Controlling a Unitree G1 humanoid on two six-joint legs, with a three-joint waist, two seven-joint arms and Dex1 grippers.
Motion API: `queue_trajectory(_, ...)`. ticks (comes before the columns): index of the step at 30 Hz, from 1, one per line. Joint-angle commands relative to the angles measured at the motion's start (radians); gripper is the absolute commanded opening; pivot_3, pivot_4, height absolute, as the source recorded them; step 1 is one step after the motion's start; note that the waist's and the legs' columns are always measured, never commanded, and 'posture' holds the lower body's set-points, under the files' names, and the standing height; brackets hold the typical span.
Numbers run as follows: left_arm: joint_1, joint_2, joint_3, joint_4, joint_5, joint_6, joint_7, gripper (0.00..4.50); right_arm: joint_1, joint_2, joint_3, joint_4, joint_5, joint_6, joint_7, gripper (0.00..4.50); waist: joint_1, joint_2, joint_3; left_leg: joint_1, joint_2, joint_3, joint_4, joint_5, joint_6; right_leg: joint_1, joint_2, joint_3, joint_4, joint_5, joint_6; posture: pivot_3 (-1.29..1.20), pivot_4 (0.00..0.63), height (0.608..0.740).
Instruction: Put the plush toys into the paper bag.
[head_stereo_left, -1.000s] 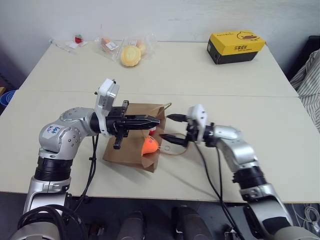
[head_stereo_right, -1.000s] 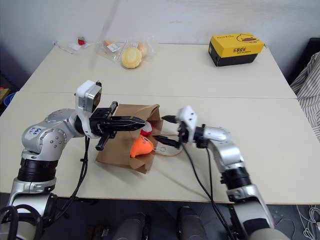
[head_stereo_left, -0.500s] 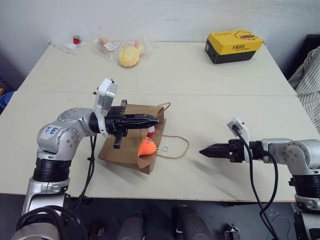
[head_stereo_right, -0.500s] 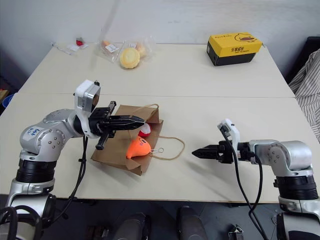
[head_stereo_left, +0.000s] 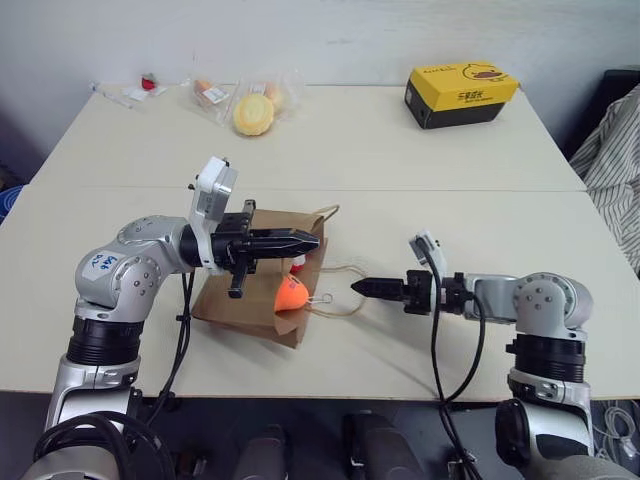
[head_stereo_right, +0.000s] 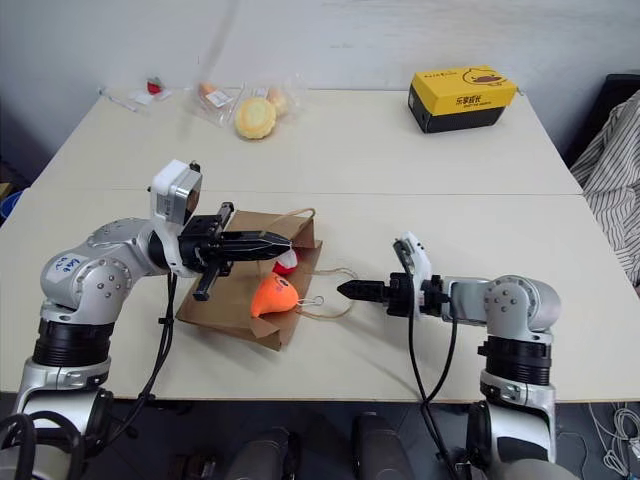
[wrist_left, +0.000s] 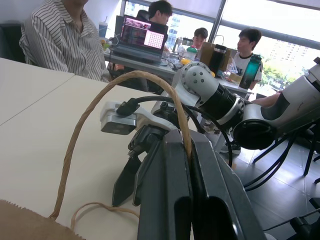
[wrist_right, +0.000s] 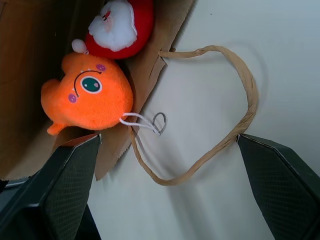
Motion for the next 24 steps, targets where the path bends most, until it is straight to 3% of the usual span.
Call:
queue_trajectory(1,-0.012,-0.004,0.016,-0.026,-0.015,-0.010,-0.004,0.00,0.009,0.057,0.025,0.057,-0.009,0.023,-0.058,4.44,-0.005,0.000,0.000,0.000,0.000,0.000,-0.001,0.000,0.000,0.000,0.000,0.000,0.000,0.000,0.000,0.00,0.150,0.740)
queue_trajectory(6,-0.014,-0.003,0.016,-0.024,-0.012,-0.010,-0.005,0.00,0.017,0.083,0.034,0.037,0.030,0.023,-0.089,4.44,-0.016,0.000,0.000,0.001,0.000,0.000,-0.006,0.002,-0.001,0.000,0.000,0.000,0.001,0.000,0.000,0.00,0.150,0.740)
queue_trajectory(13,-0.015,-0.001,0.019,-0.013,-0.005,-0.019,-0.008,0.00,0.075,0.017,0.076,0.021,0.222,0.023,-0.126,4.44,-0.012,0.000,0.000,0.000,0.000,-0.001,-0.007,0.002,-0.001,0.000,0.000,0.000,0.000,0.000,0.000,0.00,0.150,0.740)
queue_trajectory(18,-0.013,-0.007,0.021,-0.014,-0.005,-0.022,0.002,0.00,0.118,0.125,0.097,0.028,0.322,0.023,-0.238,4.44,-0.017,0.000,0.000,0.000,0.000,-0.001,-0.008,0.002,-0.001,0.000,0.000,0.000,-0.001,0.000,0.000,0.00,0.150,0.740)
queue_trajectory(24,-0.003,-0.004,0.027,-0.023,-0.008,-0.020,0.009,0.00,0.094,0.211,-0.009,0.005,0.278,-0.004,-0.334,4.44,-0.013,0.000,0.000,0.000,0.000,-0.001,-0.008,0.002,-0.001,-0.001,0.000,0.000,0.000,0.000,0.000,0.00,0.150,0.740)
